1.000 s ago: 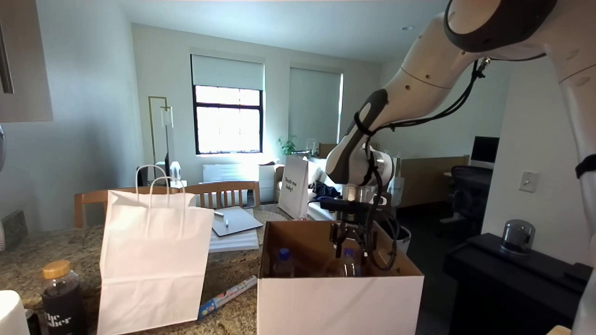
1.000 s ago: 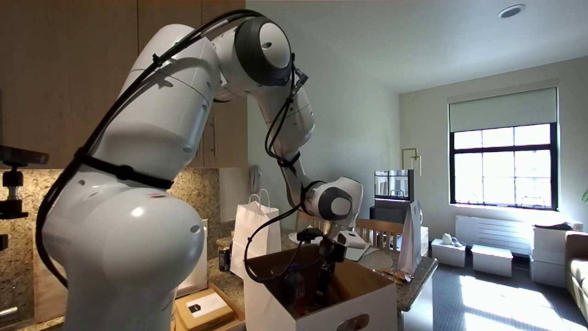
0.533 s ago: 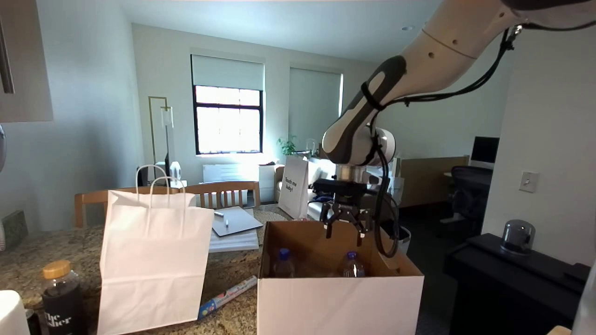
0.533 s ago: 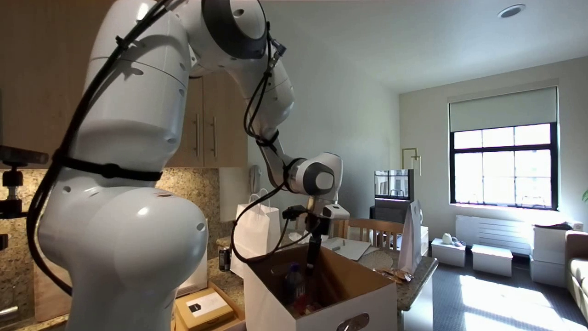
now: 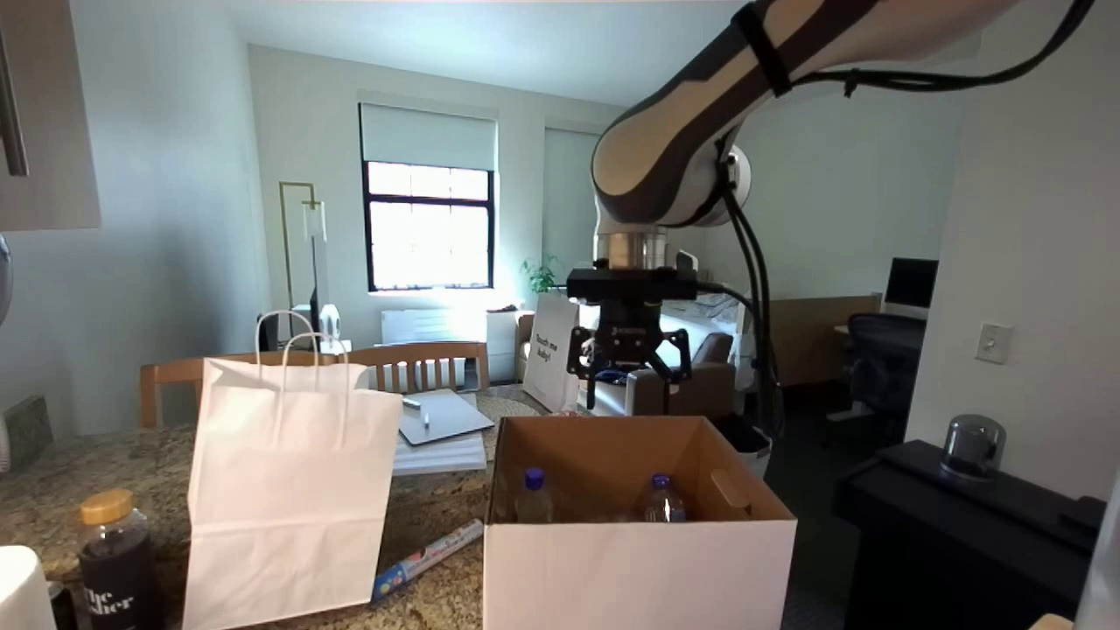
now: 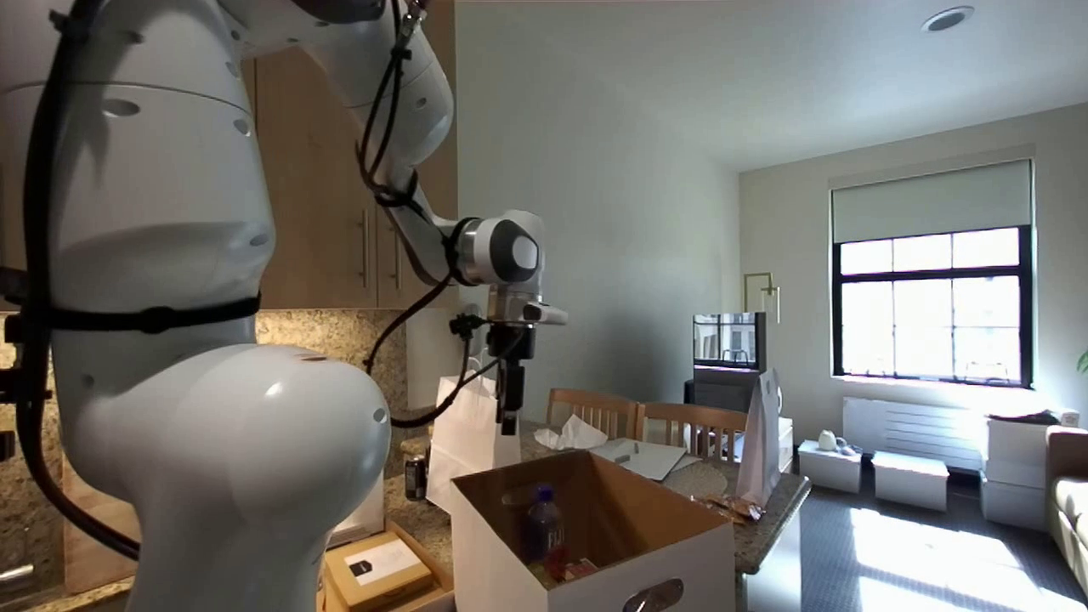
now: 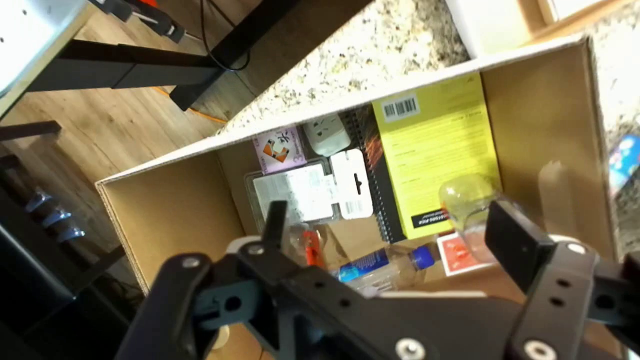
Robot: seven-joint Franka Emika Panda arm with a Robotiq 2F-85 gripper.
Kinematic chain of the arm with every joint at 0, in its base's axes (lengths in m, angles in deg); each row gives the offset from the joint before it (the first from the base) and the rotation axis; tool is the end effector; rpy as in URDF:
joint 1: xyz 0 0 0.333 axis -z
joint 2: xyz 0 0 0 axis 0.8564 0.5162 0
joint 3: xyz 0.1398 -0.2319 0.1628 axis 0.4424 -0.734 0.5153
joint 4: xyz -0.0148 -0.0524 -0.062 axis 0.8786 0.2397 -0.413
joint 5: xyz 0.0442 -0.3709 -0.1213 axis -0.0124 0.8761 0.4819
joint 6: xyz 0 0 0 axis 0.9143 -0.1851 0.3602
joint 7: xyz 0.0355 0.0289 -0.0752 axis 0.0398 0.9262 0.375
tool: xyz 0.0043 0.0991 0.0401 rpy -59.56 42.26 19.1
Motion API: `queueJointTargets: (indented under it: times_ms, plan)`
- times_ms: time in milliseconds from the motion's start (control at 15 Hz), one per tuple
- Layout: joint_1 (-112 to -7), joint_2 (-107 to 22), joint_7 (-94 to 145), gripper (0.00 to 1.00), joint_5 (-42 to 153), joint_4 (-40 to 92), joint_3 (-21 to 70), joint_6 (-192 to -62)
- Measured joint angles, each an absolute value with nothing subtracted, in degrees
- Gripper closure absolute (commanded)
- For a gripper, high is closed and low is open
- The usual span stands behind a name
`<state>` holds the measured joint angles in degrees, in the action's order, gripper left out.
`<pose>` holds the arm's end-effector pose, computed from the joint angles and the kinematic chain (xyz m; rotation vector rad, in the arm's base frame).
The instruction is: Pick up the bottles from the counter and put them in the box
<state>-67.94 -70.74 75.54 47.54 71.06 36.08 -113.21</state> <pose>0.4353 0.1317 0.3869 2.9197 -1.1061 -0.1552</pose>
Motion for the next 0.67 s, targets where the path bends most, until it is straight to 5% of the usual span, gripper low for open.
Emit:
queueJointTargets:
  times_ms: [667]
  plan:
    - [-75.4, -76.4, 71.0, 0.0, 47.5, 71.1, 46.5, -103.1]
